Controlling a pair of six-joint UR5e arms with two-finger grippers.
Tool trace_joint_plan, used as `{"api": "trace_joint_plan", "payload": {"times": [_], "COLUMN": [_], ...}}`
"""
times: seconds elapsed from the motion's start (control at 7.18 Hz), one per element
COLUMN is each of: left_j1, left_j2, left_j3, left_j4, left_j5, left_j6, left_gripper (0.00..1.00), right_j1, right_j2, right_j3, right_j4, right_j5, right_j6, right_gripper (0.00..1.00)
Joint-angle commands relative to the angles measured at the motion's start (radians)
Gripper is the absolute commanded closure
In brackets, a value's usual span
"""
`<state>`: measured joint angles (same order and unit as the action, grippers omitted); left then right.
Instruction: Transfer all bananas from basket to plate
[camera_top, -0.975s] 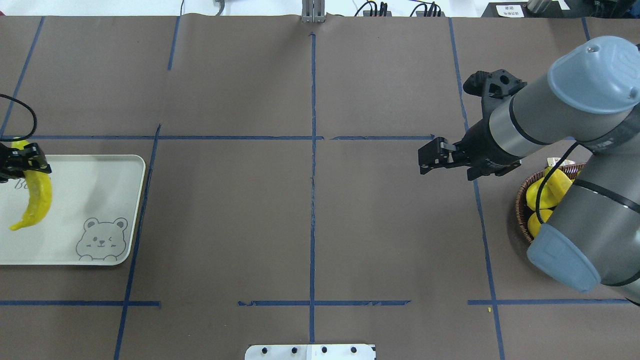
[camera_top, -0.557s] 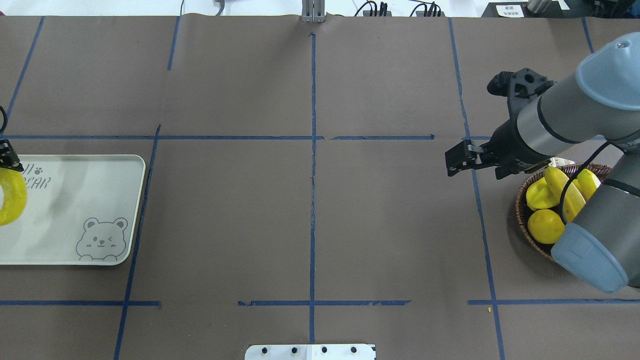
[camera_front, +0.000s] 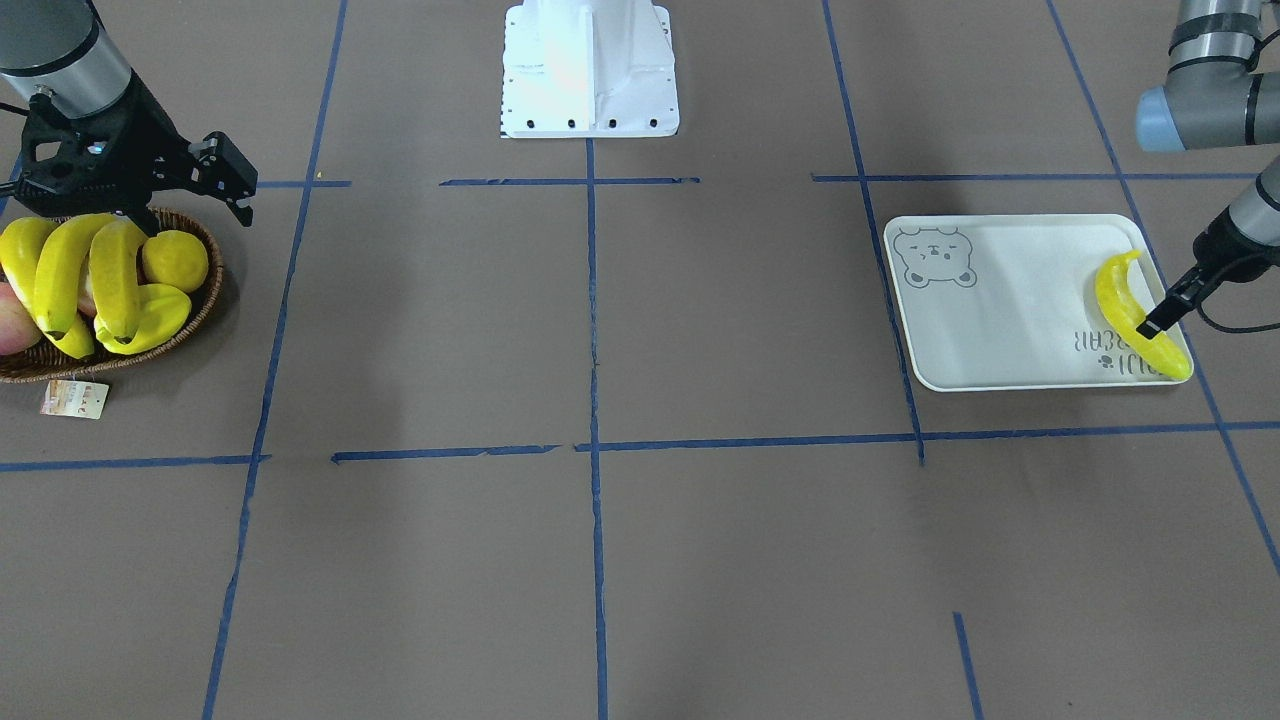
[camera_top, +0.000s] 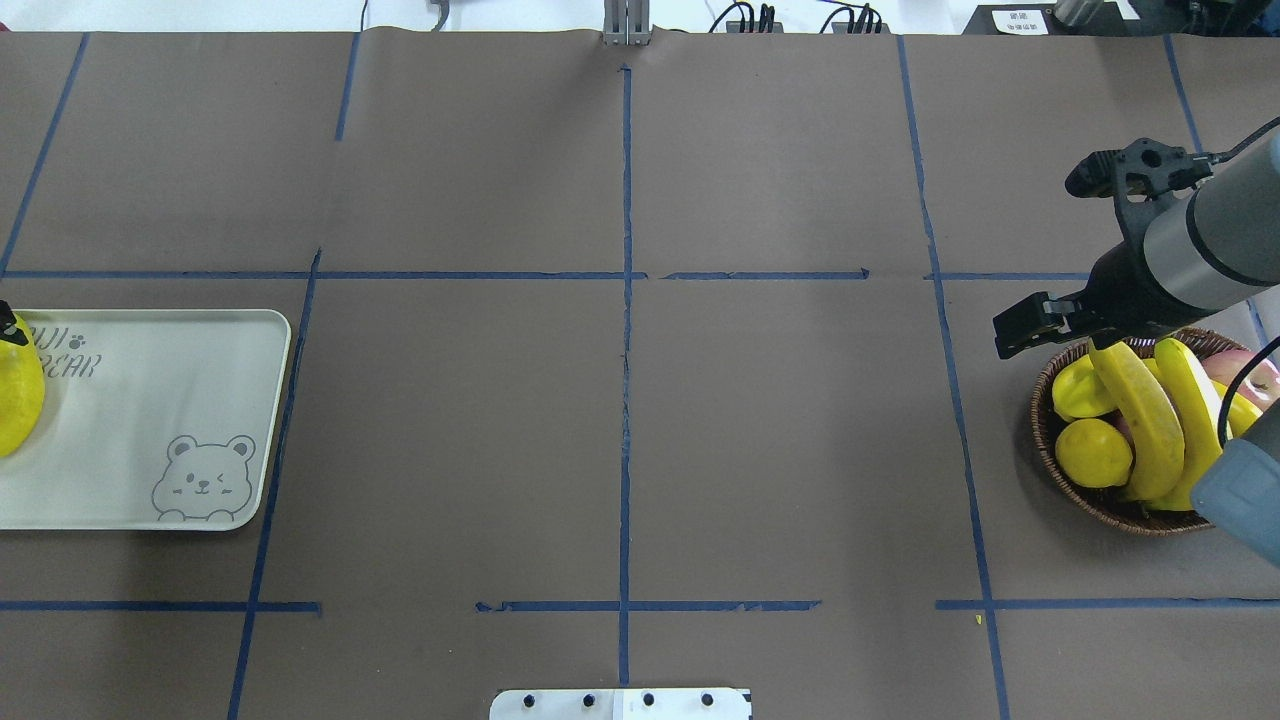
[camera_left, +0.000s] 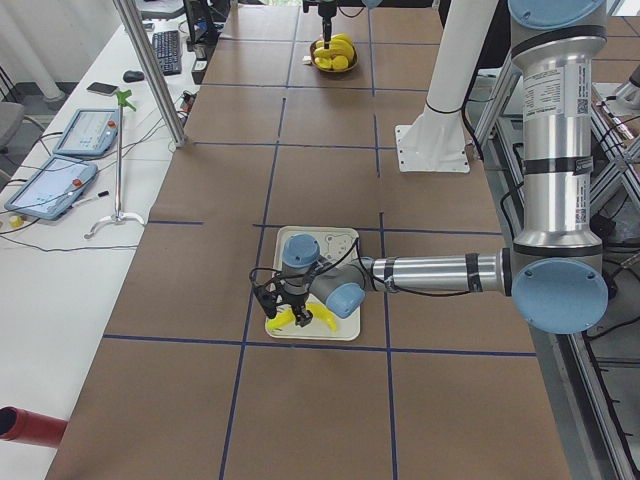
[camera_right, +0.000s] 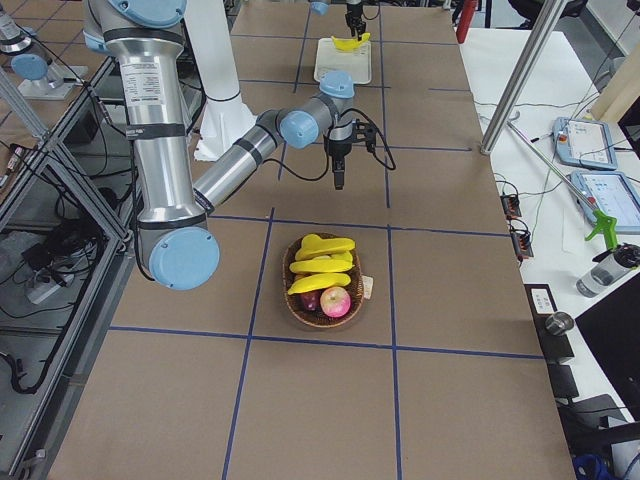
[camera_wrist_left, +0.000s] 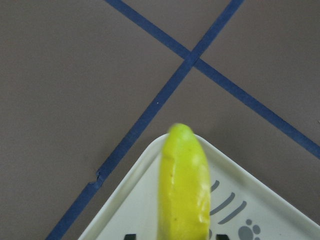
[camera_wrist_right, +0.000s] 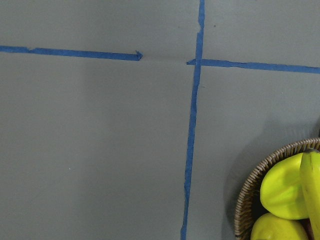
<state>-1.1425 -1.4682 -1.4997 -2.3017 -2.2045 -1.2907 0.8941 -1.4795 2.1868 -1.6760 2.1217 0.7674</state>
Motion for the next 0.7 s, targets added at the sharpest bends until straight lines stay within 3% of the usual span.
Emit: {"api": "trace_joint_plan", "payload": {"times": [0.0,0.28,0.56], "left_j1": [-0.098,-0.099,-0.097], "left_j2": [-0.017,-0.003,-0.01], "left_j3": [-0.08,-0.216,-0.22], "left_j4": [-0.005,-0.004,-0.004], "left_j5": [-0.178,-0.164,-0.164], "left_j6": [0.021,0.019,0.019], "left_gripper": [0.0,0.0,0.0], "right_j1": [0.063,0.078,0.074], "right_j2": [-0.086,-0.219,-0.335], "right_j3": [0.013,0.022,-0.024], "right_j4": [0.005,0.063,0.333], "right_j5": [0.055,0.05,0.035], "right_j6": [-0.122,-0.244,-0.111], "right_gripper": [0.0,0.0,0.01]}}
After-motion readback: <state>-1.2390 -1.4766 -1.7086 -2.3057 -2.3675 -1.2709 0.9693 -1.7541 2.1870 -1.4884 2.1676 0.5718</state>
